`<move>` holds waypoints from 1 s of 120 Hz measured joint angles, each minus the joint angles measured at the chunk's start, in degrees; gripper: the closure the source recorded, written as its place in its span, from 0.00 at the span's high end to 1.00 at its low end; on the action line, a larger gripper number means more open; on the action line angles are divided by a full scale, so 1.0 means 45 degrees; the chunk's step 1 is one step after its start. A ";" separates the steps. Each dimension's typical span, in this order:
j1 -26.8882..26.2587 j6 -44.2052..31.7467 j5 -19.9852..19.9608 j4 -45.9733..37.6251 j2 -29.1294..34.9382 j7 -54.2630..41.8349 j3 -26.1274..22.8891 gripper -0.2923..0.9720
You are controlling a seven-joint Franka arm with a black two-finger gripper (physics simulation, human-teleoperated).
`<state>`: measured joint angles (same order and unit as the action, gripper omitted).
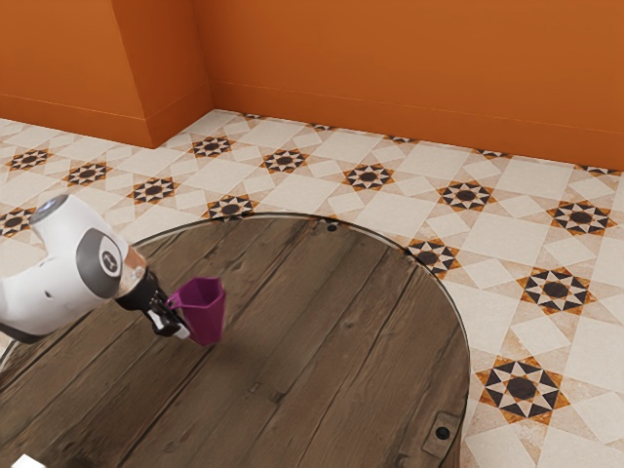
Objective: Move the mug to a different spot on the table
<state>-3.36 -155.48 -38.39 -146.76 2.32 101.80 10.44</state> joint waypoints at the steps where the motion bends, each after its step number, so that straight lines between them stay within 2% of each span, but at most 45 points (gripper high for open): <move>1: 0.0017 -0.0005 -0.0026 0.0005 -0.0032 -0.0053 0.0000 0.17; 32: 0.0458 -0.0177 -0.0475 0.0608 -0.1091 -0.1433 -0.0051 0.19; 74: 0.0286 -0.0362 -0.0965 0.1022 -0.1816 -0.2697 -0.0048 0.21; 100: 0.0261 -0.0383 -0.1223 0.1015 -0.1961 -0.3266 -0.0020 0.17; 120: 0.0242 -0.0428 -0.1727 0.0858 -0.1878 -0.3850 -0.0033 0.46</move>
<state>-2.27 -157.41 -46.17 -142.90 -6.13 84.47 10.29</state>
